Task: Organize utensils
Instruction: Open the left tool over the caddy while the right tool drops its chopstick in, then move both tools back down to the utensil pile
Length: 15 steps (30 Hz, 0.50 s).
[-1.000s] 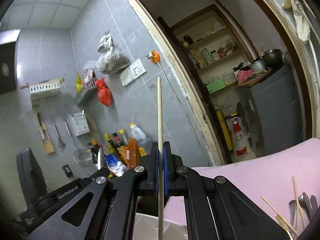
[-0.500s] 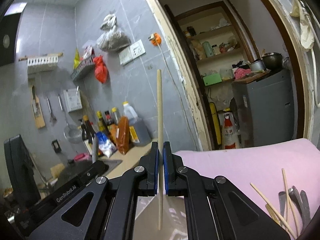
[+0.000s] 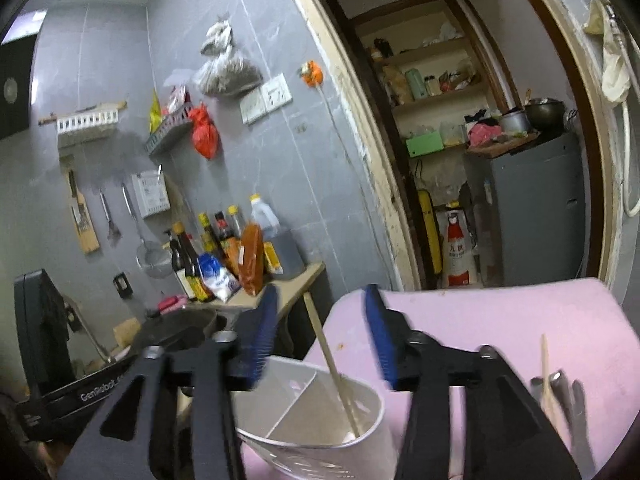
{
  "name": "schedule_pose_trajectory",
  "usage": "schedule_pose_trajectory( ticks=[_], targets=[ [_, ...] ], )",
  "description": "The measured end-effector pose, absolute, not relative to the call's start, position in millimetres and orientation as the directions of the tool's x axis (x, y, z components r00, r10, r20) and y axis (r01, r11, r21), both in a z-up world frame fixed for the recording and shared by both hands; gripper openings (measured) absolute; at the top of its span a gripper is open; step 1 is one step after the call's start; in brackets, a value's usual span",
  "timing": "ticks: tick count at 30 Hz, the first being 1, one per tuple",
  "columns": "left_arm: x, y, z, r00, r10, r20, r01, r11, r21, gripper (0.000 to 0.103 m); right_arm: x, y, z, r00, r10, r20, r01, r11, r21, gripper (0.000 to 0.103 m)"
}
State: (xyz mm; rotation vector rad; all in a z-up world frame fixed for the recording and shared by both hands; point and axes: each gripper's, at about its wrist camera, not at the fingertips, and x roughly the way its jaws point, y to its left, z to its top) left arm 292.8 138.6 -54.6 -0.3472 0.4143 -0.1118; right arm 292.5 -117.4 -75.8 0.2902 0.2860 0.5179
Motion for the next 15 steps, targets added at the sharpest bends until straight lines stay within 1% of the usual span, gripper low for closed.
schedule_pose_trajectory(
  ticks=[1,2,3,4,5,6,8,10,15],
  targets=[
    [290.0,136.0,-49.2,0.915,-0.168,-0.366,0.033,0.938,-0.346,0.068,290.7,-122.4,-70.3,0.837,0.513,-0.189,-0.435,0.834,0.339,0.072],
    [287.8,131.9,-42.7,0.92,-0.155,-0.36,0.029,0.942,-0.333,0.076,288.8,-128.1,-64.5,0.845,0.502,-0.186,-0.426,0.841,0.335,0.084],
    [285.4,125.9,-35.8,0.924,-0.134,-0.357,0.017,0.95,-0.313,0.081,287.3,-134.1,-59.0,0.851,0.491,-0.186,-0.416,0.847,0.33,0.088],
    [283.5,120.4,-29.9,0.928,-0.116,-0.354,0.007,0.956,-0.294,0.083,286.7,-138.2,-55.5,0.856,0.481,-0.188,-0.408,0.853,0.325,0.094],
    [282.3,116.0,-25.4,0.931,-0.102,-0.351,0.0,0.961,-0.278,0.088,285.6,-145.3,-50.6,0.864,0.462,-0.197,-0.391,0.865,0.313,0.102],
    [280.2,109.7,-20.5,0.936,-0.084,-0.342,-0.007,0.966,-0.258,0.093,284.0,-151.9,-47.3,0.874,0.442,-0.204,-0.373,0.878,0.301,0.103],
    [274.6,95.8,-11.7,0.946,-0.047,-0.321,-0.025,0.976,-0.215,0.1,281.0,-164.5,-43.0,0.886,0.412,-0.211,-0.348,0.894,0.282,0.103],
    [269.6,78.9,-4.9,0.954,-0.02,-0.3,-0.033,0.985,-0.171,0.1,277.5,-179.4,-37.7,0.896,0.384,-0.224,-0.325,0.909,0.26,0.103],
    [262.2,44.8,0.6,0.963,-0.018,-0.268,-0.014,0.993,-0.115,0.101,264.6,-212.0,-31.3,0.916,0.33,-0.228,-0.29,0.938,0.19,0.103]
  ],
)
